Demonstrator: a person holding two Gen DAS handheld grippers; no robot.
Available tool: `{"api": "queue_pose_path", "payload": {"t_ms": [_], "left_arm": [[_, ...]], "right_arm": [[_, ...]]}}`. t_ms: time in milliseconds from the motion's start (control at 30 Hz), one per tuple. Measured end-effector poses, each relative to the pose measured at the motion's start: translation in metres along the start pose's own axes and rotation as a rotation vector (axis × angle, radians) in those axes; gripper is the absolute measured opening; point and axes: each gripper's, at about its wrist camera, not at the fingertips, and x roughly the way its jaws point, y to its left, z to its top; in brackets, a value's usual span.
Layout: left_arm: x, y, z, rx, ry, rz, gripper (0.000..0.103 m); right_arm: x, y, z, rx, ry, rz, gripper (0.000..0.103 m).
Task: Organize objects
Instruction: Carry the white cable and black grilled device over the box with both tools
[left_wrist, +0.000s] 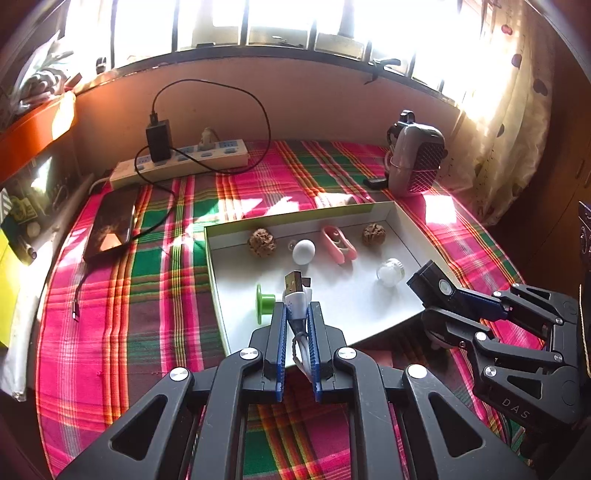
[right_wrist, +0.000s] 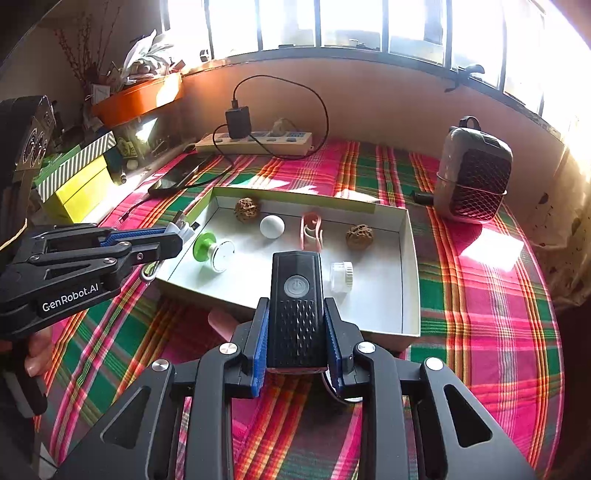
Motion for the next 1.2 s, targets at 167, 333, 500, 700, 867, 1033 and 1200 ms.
{"api": "queue_pose_path", "payload": {"t_ms": [167, 333, 500, 700, 867, 1033, 1200], "left_arm": [[0.014, 0.01, 0.012, -0.017, 0.013, 0.016, 0.01], [0.028, 0.02, 0.021, -0.04, 0.028, 0.029, 0.01], [0.04, 0.026, 0.027, -0.049, 0.044, 0.038, 0.01], [0.054, 0.032, 0.033, -0.069, 0.061, 0.045, 0.01], [0.064, 0.036, 0.035, -0.077, 0.074, 0.058, 0.01], [0.072, 0.04, 0.034, -0.082, 0.094, 0.063, 0.01], [0.078, 0.042, 0.033, -0.091, 0.105, 0.065, 0.01]], "right_arm": [[0.017, 0.001, 0.012, 0.002, 0.014, 0.011, 0.028], [0.033, 0.001, 0.02, 0.006, 0.037, 0.013, 0.028], [0.047, -0.003, 0.027, 0.013, 0.057, 0.017, 0.028], [0.064, -0.003, 0.028, 0.012, 0.09, 0.028, 0.028], [0.075, -0.002, 0.03, 0.012, 0.107, 0.032, 0.028], [0.083, -0.001, 0.033, 0.009, 0.12, 0.032, 0.028], [0.089, 0.0, 0.035, 0.007, 0.126, 0.032, 0.028]]}}
